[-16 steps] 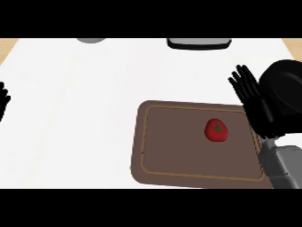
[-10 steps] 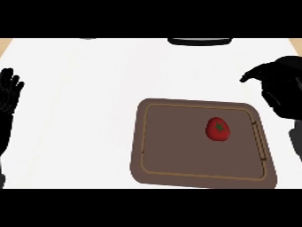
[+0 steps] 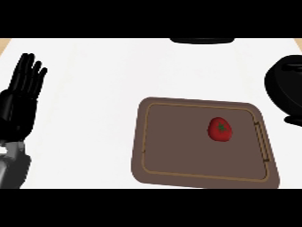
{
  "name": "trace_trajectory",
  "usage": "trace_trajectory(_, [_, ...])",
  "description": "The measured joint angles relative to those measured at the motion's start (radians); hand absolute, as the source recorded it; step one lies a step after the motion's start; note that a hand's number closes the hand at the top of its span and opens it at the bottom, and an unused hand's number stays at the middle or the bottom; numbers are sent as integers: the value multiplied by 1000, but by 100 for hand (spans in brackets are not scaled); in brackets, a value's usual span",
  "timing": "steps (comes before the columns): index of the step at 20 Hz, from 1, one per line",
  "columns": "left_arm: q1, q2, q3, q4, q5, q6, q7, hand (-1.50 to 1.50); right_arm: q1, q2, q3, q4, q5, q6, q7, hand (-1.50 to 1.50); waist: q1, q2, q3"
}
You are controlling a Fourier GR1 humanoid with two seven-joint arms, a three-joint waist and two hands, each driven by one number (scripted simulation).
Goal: Pick the tomato from the tray and place it in the pot
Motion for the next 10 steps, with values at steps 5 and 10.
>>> trace_trajectory(5, [-31, -17, 7, 63, 2, -15, -25, 0, 3, -78, 48, 44, 153, -74, -127, -150, 2, -4, -1])
trace_trajectory(10, [-61, -35, 4, 106, -14, -8, -32, 0, -6, -154, 138, 13, 285, -101, -130, -150, -2, -9, -2])
